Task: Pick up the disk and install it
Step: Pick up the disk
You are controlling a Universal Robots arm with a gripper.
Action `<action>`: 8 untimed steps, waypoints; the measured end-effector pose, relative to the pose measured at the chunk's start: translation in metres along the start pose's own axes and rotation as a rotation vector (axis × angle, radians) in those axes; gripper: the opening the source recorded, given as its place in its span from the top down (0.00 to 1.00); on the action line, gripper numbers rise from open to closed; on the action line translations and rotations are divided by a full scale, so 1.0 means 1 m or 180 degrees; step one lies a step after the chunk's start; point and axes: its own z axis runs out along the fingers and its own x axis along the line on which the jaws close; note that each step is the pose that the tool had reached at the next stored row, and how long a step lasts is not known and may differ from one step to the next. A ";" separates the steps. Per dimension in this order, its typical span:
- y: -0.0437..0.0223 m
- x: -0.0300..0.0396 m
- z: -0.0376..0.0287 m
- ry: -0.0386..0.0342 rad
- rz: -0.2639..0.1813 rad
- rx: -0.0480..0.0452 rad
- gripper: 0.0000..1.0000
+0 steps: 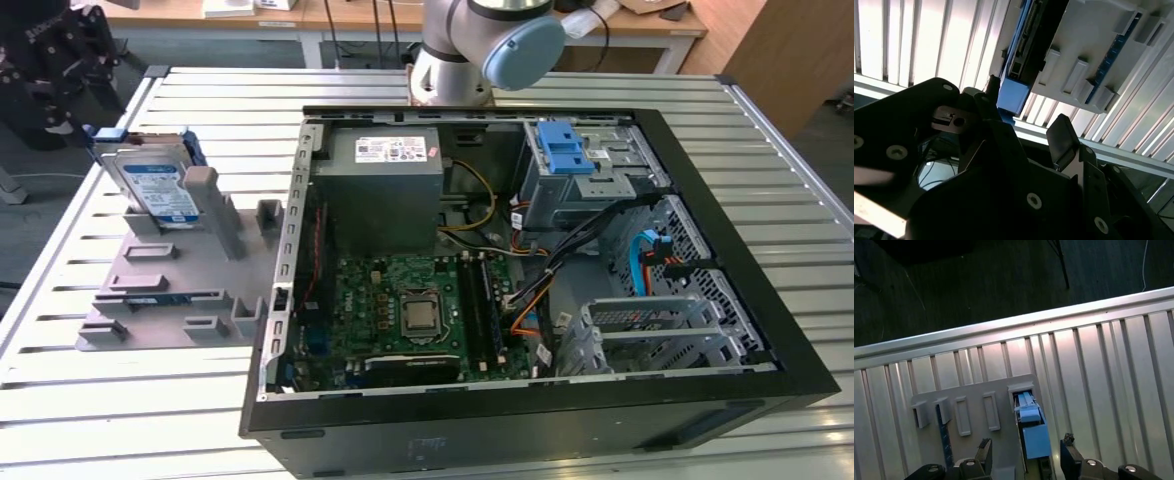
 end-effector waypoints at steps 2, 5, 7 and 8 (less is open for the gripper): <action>0.0000 0.0000 0.0019 -0.0003 -0.0096 0.0011 0.35; 0.0001 -0.0003 0.0038 -0.0001 -0.0186 0.0019 0.35; 0.0003 -0.0012 0.0050 0.0013 -0.0189 0.0023 0.35; 0.0004 -0.0021 0.0056 0.0019 -0.0189 0.0023 0.35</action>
